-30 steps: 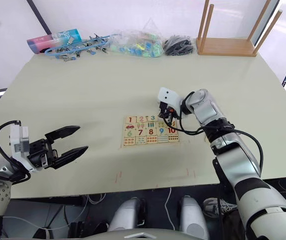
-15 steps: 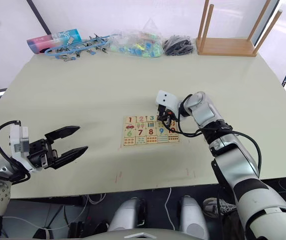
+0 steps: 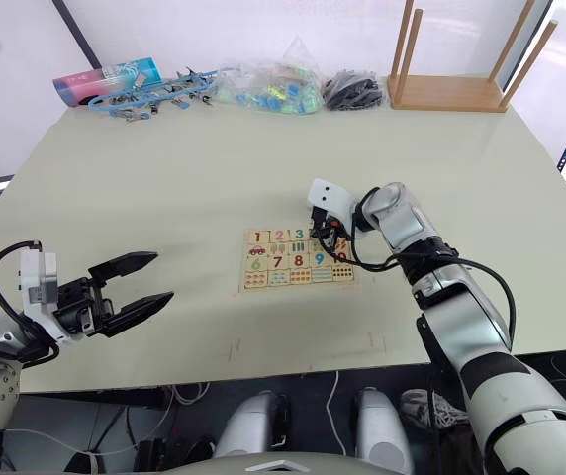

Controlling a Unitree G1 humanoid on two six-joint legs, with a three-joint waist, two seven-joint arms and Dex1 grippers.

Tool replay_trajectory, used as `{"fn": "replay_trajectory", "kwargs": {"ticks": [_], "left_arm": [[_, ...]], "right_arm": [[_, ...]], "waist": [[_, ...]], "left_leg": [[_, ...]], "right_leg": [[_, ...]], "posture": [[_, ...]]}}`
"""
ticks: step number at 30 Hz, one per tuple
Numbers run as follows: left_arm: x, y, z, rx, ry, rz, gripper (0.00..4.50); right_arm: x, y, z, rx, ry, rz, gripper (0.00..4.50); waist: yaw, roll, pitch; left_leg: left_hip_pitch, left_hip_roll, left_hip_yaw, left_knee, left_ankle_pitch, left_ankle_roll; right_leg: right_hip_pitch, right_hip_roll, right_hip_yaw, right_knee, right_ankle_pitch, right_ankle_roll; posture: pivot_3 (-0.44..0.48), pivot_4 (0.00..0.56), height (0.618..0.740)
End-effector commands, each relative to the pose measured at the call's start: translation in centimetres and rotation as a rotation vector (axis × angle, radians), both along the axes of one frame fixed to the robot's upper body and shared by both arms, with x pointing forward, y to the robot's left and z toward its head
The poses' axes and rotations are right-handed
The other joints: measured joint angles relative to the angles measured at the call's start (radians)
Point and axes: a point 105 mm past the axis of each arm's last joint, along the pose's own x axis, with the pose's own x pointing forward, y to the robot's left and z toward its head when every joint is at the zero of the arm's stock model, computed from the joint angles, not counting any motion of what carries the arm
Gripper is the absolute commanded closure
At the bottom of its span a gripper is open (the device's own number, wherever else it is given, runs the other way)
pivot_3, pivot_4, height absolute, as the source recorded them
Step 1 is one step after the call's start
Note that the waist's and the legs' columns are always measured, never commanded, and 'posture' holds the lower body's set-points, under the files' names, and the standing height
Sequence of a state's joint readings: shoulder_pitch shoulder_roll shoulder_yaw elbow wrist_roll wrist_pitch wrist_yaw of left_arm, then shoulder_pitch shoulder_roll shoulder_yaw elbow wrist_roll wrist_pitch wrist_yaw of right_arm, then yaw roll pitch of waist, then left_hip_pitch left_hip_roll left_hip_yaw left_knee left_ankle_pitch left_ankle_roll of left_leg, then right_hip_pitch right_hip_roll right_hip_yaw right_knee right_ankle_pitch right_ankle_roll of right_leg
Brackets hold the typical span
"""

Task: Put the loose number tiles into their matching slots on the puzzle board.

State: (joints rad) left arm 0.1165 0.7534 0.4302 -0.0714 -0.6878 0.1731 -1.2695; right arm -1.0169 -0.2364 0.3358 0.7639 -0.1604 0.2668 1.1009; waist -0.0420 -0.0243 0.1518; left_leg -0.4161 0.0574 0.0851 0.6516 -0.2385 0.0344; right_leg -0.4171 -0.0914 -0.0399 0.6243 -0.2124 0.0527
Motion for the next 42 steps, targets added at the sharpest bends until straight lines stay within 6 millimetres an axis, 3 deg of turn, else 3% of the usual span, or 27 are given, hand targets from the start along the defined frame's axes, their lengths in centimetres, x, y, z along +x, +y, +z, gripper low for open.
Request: {"fn": "replay_trajectory", "kwargs": {"ticks": [1,20,28,37,42], "left_arm": [[-0.1,0.2,1.1,0.025,-0.038,-0.001,0.00],[-0.1,0.3,0.9,0.023,-0.036,0.000,0.00],[0.0,0.1,0.6,0.015,-0.022,0.003,0.00],[0.8,0.4,-0.2,0.023,-0.002,0.076,0.00],[1.6,0.6,-0.9,0.035,0.035,0.127,0.00]], "right_arm": [[0.3,0.4,1.1,0.010,-0.031,0.011,4.42],[0.3,-0.3,1.1,0.002,-0.029,0.007,4.42],[0.1,-1.9,3.1,0.095,-0.057,-0.002,4.42],[-2.2,-3.6,6.5,0.394,-0.156,-0.005,4.42],[-3.6,-6.2,7.8,0.514,-0.232,-0.060,4.42]], "waist": [[0.000,0.000,0.000],[0.001,0.000,0.000],[0.001,0.000,0.000],[0.004,-0.001,0.000],[0.010,-0.001,0.000]], "left_leg": [[0.000,0.000,0.000,0.000,0.000,0.000],[0.000,0.000,0.000,0.000,0.000,0.000],[0.000,0.000,0.000,0.000,0.000,0.000],[0.000,0.000,0.000,0.000,0.000,0.000],[0.000,0.000,0.000,0.000,0.000,0.000]], "right_leg": [[0.000,0.000,0.000,0.000,0.000,0.000],[0.000,0.000,0.000,0.000,0.000,0.000],[0.000,0.000,0.000,-0.001,0.000,0.000],[0.000,0.000,0.000,-0.001,0.000,0.000],[0.001,0.000,0.000,-0.001,0.000,0.000]], "posture": [[0.000,0.150,0.737],[0.000,0.150,0.737],[0.000,0.150,0.737],[0.000,0.150,0.737],[0.000,0.150,0.737]]}}
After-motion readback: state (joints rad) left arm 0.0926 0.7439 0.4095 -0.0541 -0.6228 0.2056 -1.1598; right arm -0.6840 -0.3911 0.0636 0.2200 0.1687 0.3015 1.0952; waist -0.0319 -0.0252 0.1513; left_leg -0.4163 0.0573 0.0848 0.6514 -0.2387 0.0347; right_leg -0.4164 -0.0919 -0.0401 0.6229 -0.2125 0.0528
